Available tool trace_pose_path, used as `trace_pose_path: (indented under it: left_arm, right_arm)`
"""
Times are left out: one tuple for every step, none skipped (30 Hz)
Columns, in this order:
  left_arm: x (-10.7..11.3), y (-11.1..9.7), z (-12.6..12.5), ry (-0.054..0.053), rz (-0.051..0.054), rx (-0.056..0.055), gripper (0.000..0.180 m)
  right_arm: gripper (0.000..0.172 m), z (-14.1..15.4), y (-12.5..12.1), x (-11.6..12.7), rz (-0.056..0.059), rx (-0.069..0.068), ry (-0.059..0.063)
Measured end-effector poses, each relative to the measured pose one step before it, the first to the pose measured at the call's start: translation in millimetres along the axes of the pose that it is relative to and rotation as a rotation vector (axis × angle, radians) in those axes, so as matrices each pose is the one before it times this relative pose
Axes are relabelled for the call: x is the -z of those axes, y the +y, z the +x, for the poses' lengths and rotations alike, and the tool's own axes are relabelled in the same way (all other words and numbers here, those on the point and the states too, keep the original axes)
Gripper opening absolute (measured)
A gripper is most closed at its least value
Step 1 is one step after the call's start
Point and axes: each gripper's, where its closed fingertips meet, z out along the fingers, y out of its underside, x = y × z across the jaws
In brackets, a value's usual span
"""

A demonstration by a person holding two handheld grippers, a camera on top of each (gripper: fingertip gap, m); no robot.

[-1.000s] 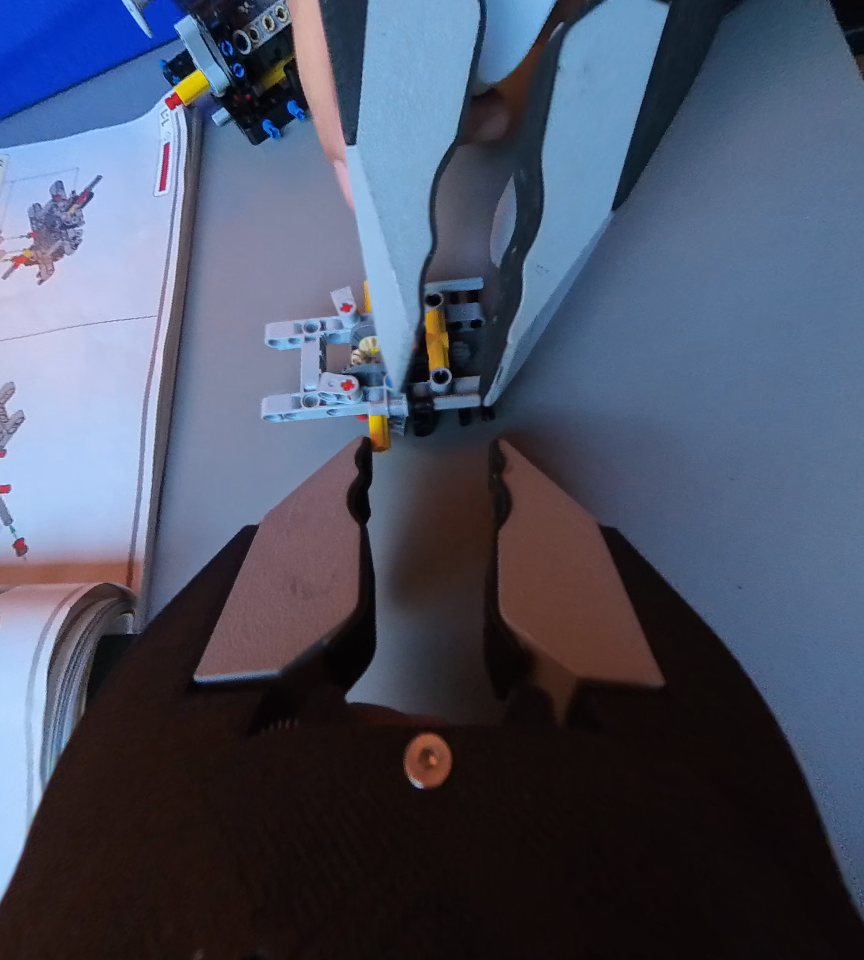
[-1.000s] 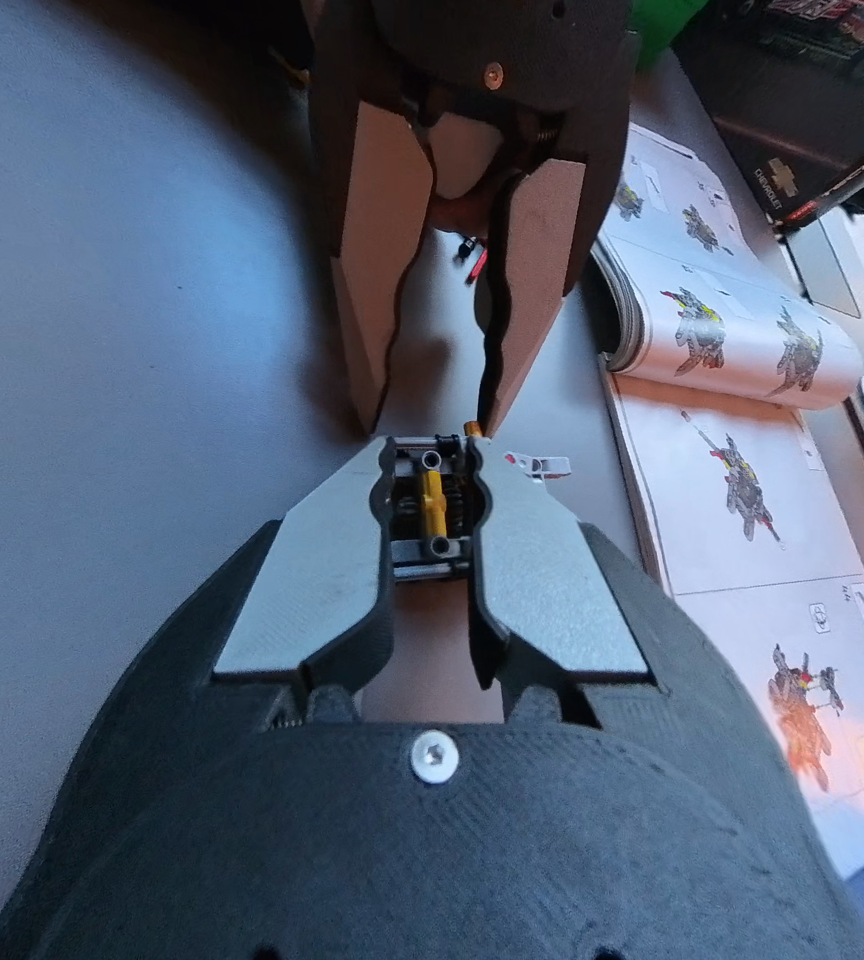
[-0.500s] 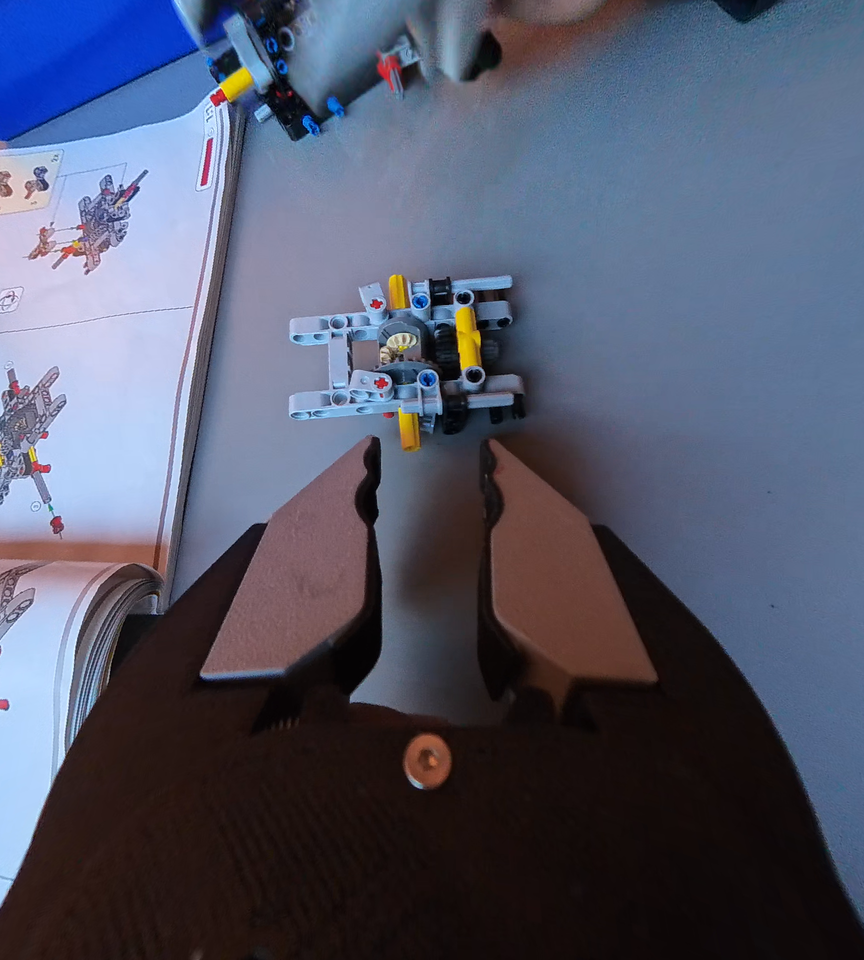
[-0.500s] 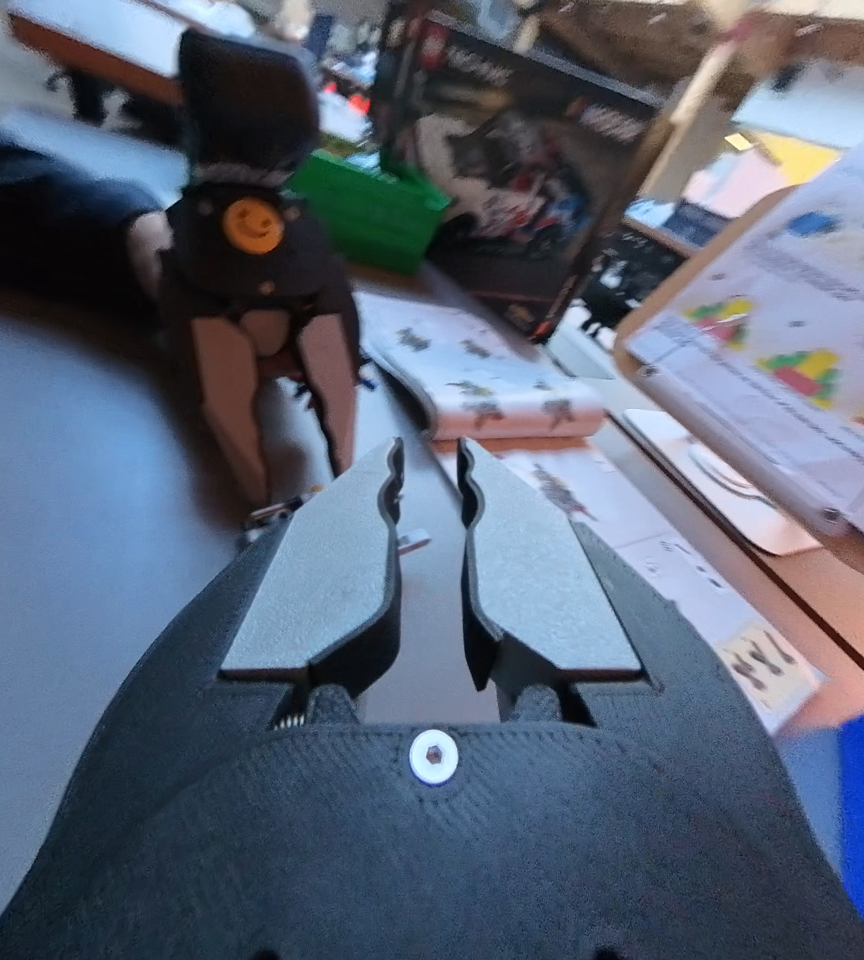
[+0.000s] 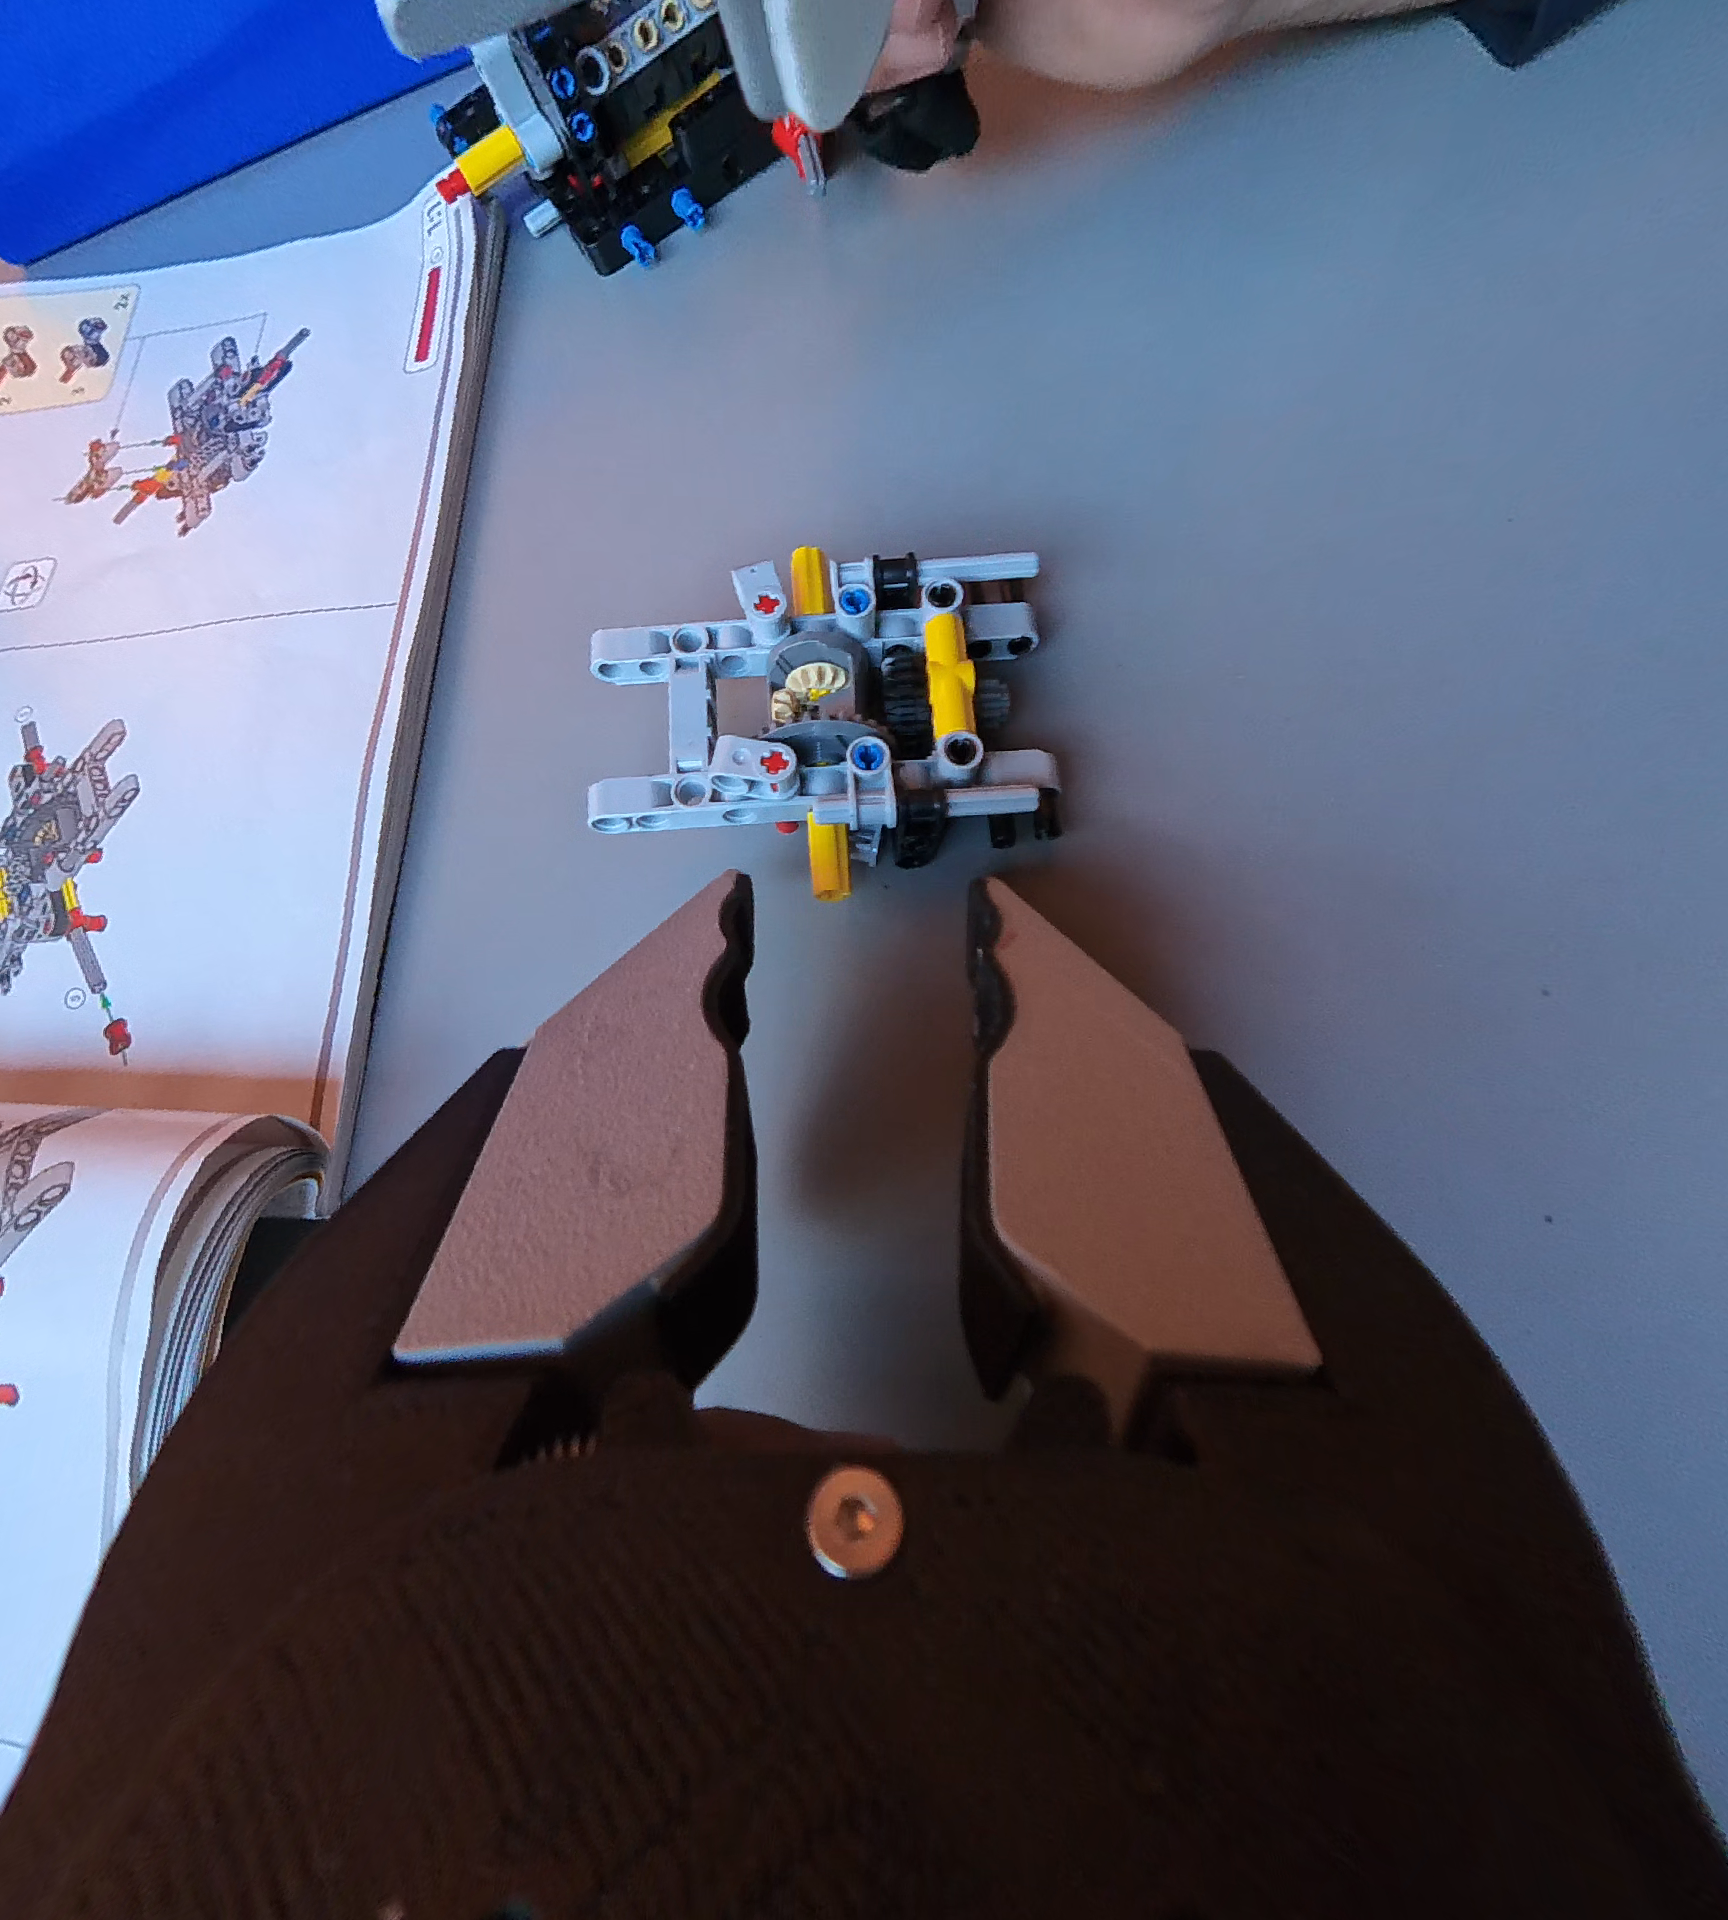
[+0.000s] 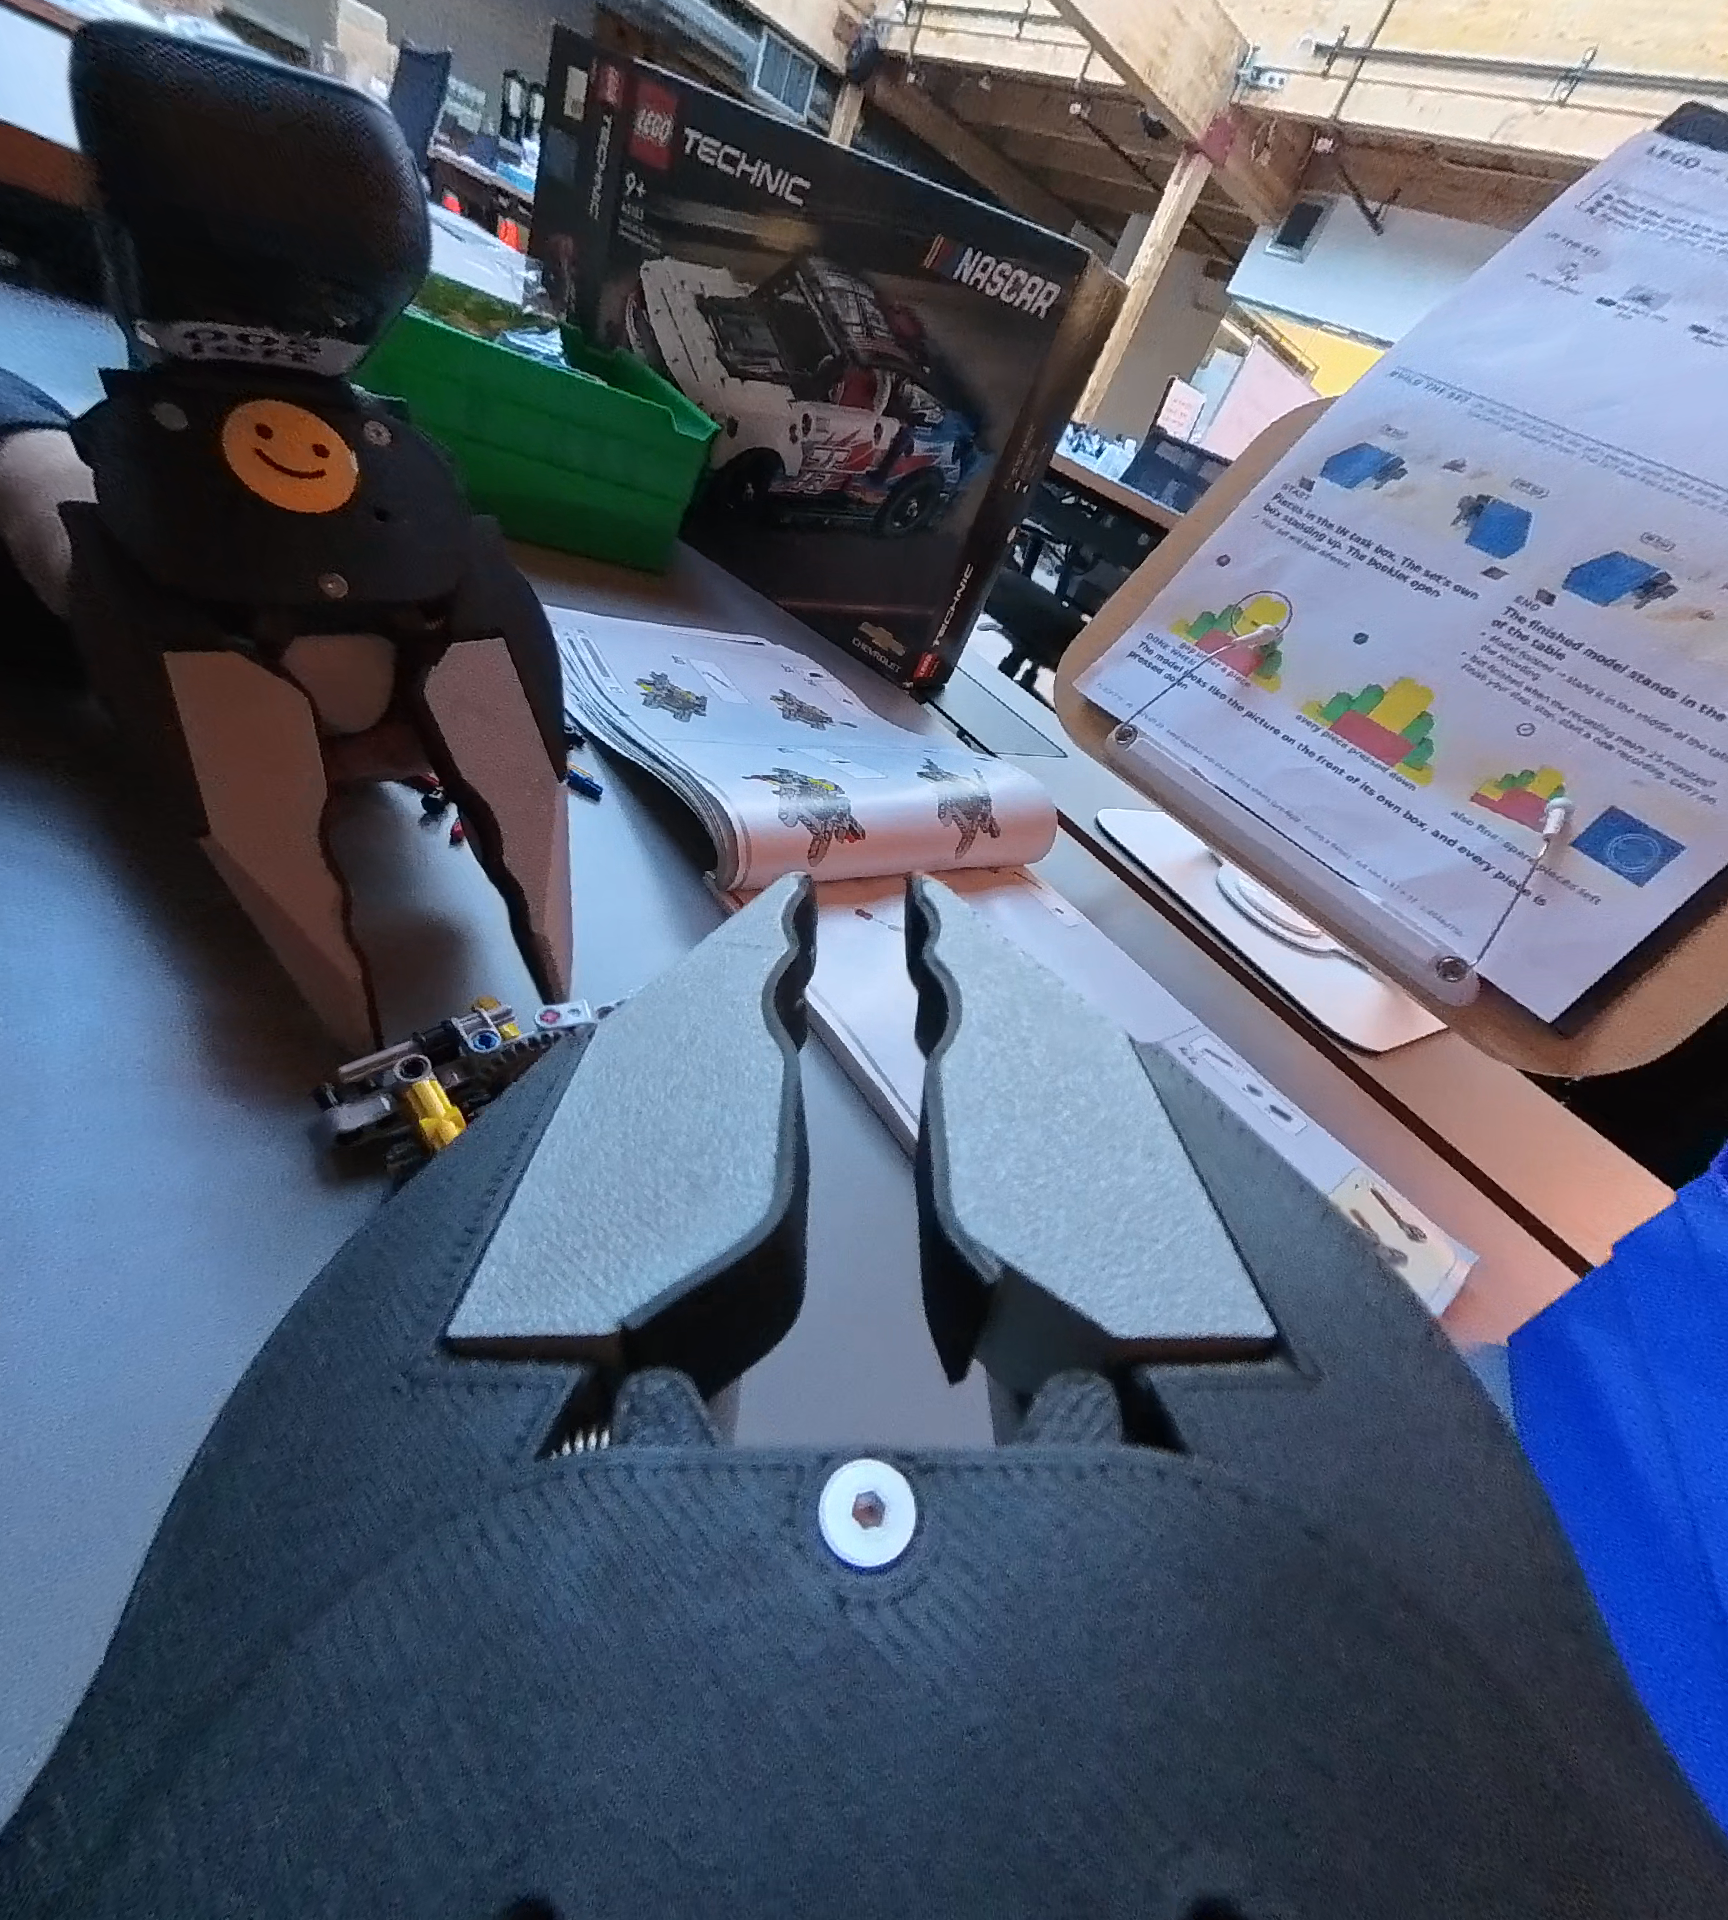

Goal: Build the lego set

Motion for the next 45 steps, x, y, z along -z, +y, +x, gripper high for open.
trace_pose_path:
  left_arm:
    - [0.13, 0.14, -0.08, -0.0016, -0.0003, 0.0021, 0.039]
    - [0.55, -0.18, 0.03, -0.0011, -0.0004, 0.0010, 0.040]
    - [0.13, -0.19, -0.71, -0.0024, -0.0015, 0.0023, 0.041]
    - [-0.09, -0.06, -0.81, -0.0065, -0.0055, 0.0022, 0.043]
    - [-0.52, 0.47, -2.03, -0.0133, -0.0169, -0.0028, 0.044]
    - [-0.45, 1.43, -3.31, -0.0257, -0.0281, -0.0137, 0.045]
    - [2.70, 0.07, -2.24, -0.0280, -0.0213, -0.0190, 0.045]
    - [3.92, -1.25, -1.01, -0.0244, -0.0128, -0.0178, 0.046]
    - [4.21, -1.94, -1.20, -0.0208, -0.0086, -0.0101, 0.046]
    - [4.68, -1.54, 0.00, -0.0124, -0.0065, -0.0017, 0.046]
    - [5.38, -1.10, 0.80, -0.0101, -0.0046, -0.0001, 0.046]
    - [6.89, -0.22, 0.45, -0.0177, -0.0074, -0.0024, 0.046]
    - [10.11, 1.75, -0.65, -0.0235, -0.0098, -0.0034, 0.046]
    - [8.98, 1.16, -1.31, -0.0253, -0.0069, -0.0013, 0.046]
    - [9.82, 1.61, -1.46, -0.0237, -0.0033, 0.0054, 0.046]
    - [11.04, 1.84, -1.30, -0.0227, 0.0014, 0.0115, 0.046]
    - [12.26, 2.77, -0.38, -0.0215, 0.0090, 0.0181, 0.046]
    - [10.60, 1.89, 0.70, -0.0155, 0.0139, 0.0251, 0.045]
    - [8.86, 1.77, 2.56, -0.0054, 0.0167, 0.0292, 0.045]
    - [7.47, 2.15, 3.21, -0.0063, 0.0161, 0.0247, 0.045]
    - [10.70, 5.09, 1.98, -0.0234, 0.0141, 0.0126, 0.045]
    - [6.51, 2.84, -0.75, -0.0329, 0.0137, 0.0033, 0.045]
    - [6.68, 3.42, -0.75, -0.0356, 0.0172, 0.0054, 0.044]
    - [6.60, 3.09, -0.62, -0.0315, 0.0249, 0.0114, 0.043]
    - [8.56, 3.70, -0.60, -0.0312, 0.0372, 0.0184, 0.042]
    - [6.07, 0.31, -1.74, -0.0288, 0.0494, 0.0247, 0.040]
    - [5.57, -2.07, -1.67, -0.0220, 0.0603, 0.0330, 0.038]
    - [5.45, -2.55, -0.55, -0.0116, 0.0608, 0.0328, 0.035]
    - [3.46, -3.66, 0.15, -0.0098, 0.0536, 0.0237, 0.032]
    - [2.52, -3.37, 1.08, -0.0052, 0.0442, 0.0103, 0.031]
    - [0.87, -2.98, 2.19, 0.0004, 0.0312, 0.0005, 0.031]
    - [0.46, -1.08, 2.42, 0.0009, 0.0188, -0.0074, 0.030]
    - [-2.27, 0.25, 1.20, -0.0010, 0.0113, -0.0085, 0.030]
    - [-1.36, 0.27, 1.37, -0.0017, 0.0118, -0.0036, 0.030]
    - [-1.24, 0.40, 1.20, 0.0017, 0.0135, 0.0002, 0.030]
    - [-1.14, 0.48, 1.55, 0.0075, 0.0110, -0.0001, 0.028]
    - [-0.63, 0.78, 1.67, 0.0105, 0.0010, -0.0041, 0.026]
    - [-0.14, -0.17, 0.86, 0.0017, -0.0013, -0.0118, 0.024]
    - [-0.09, -0.63, 0.67, -0.0012, 0.0046, -0.0167, 0.024]
    - [-0.38, 0.54, 1.92, 0.0057, 0.0007, -0.0138, 0.022]
    - [-0.63, 1.87, 2.34, 0.0115, -0.0079, -0.0056, 0.021]
    - [-2.10, 2.85, 2.17, 0.0169, -0.0108, 0.0035, 0.021]
    - [-1.02, 1.98, 0.98, 0.0126, -0.0060, 0.0075, 0.021]
    - [-0.48, 0.66, -0.20, 0.0064, 0.0009, 0.0075, 0.021]
    - [0.51, 0.08, -0.63, 0.0018, 0.0028, 0.0077, 0.021]
  right_arm:
    - [0.014, -1.02, -0.71, -0.99, 0.0058, 0.0006, -0.0041]
    - [0.014, -1.34, -0.61, -0.69, 0.0039, 0.0006, -0.0051]
    - [0.014, -1.04, -0.86, -0.17, 0.0047, 0.0026, -0.0028]
    - [0.014, -0.93, -1.18, 0.51, 0.0076, 0.0033, -0.0010]
    - [0.014, -0.72, -1.22, 0.79, 0.0085, 0.0010, 0.0001]
    - [0.014, 0.01, -0.90, 0.85, 0.0062, -0.0022, 0.0028]
    - [0.014, 0.55, -0.68, 0.71, 0.0045, -0.0036, 0.0054]
    - [0.014, 0.36, -0.53, 0.68, 0.0034, -0.0036, 0.0039]
    - [0.014, 0.22, -0.16, 0.68, 0.0013, -0.0019, 0.0044]
    - [0.014, 0.16, 0.16, 0.65, -0.0012, 0.0030, 0.0058]
    - [0.014, -0.18, 0.44, 0.61, -0.0029, 0.0071, 0.0043]
    - [0.014, -0.26, 0.63, 0.51, -0.0039, 0.0067, 0.0031]
    - [0.014, 0.13, 0.21, 0.54, -0.0022, 0.0035, 0.0048]
    - [0.014, 0.60, -0.42, 0.80, 0.0012, -0.0005, 0.0056]
    - [0.014, 0.46, -0.71, 0.79, 0.0036, -0.0046, 0.0038]
    - [0.014, 0.42, -0.59, 0.72, 0.0039, -0.0067, 0.0018]
    - [0.014, 0.32, -0.12, 0.37, 0.0016, -0.0060, 0.0014]
    - [0.014, 0.41, 0.56, 0.10, -0.0015, -0.0054, 0.0012]
    - [0.014, 0.15, 0.93, -0.20, -0.0030, -0.0051, 0.0000]
    - [0.014, -0.11, 0.84, -0.28, -0.0025, -0.0039, -0.0003]
    - [0.014, -0.35, 1.09, -0.65, -0.0033, -0.0026, -0.0012]
    - [0.014, -0.68, 1.31, -0.73, -0.0054, -0.0025, -0.0025]
    - [0.014, -1.12, 1.17, -0.89, -0.0052, -0.0021, -0.0040]
    - [0.014, -1.08, 1.27, -1.09, -0.0057, -0.0006, -0.0031]
    - [0.014, -1.28, 1.46, -1.13, -0.0074, 0.0016, -0.0029]
    - [0.014, -1.46, 1.72, -1.34, -0.0092, 0.0035, -0.0039]
    - [0.014, -1.59, 1.70, -1.39, -0.0090, 0.0055, -0.0044]
    - [0.014, -1.25, 1.31, -1.33, -0.0073, 0.0074, -0.0023]
    - [0.014, -0.90, 1.31, -1.42, -0.0078, 0.0083, 0.0003]
    - [0.014, -0.34, 1.50, -1.45, -0.0098, 0.0094, 0.0026]
    - [0.014, -0.18, 1.28, -1.34, -0.0087, 0.0105, 0.0041]
    - [0.014, -0.32, 0.78, -1.24, -0.0056, 0.0106, 0.0026]
    - [0.014, -0.64, 1.07, -1.37, -0.0077, 0.0098, -0.0002]
    - [0.014, -0.31, 1.48, -1.31, -0.0099, 0.0100, 0.0016]
    - [0.013, 0.08, 0.82, -0.99, -0.0058, 0.0113, 0.0040]
    - [0.012, -0.02, 0.45, -0.78, -0.0025, 0.0097, 0.0017]
    - [0.012, 0.04, 0.76, -0.85, -0.0046, 0.0054, 0.0002]
    - [0.012, 0.67, 0.70, -0.79, -0.0032, 0.0041, 0.0020]
    - [0.011, 0.82, 0.51, -0.65, -0.0005, 0.0024, 0.0017]
    - [0.010, 0.97, 0.42, -0.56, -0.0001, -0.0028, -0.0003]
    - [0.010, 1.26, 0.42, -0.55, 0.0005, -0.0050, 0.0001]
    - [0.009, 1.50, 0.18, -0.35, 0.0024, -0.0051, 0.0005]
    - [0.008, 1.09, 0.14, -0.32, 0.0022, -0.0077, -0.0021]
    - [0.008, 0.72, -0.04, -0.19, 0.0031, -0.0082, -0.0037]
    - [0.007, 0.68, -0.33, -0.09, 0.0041, -0.0062, -0.0022]
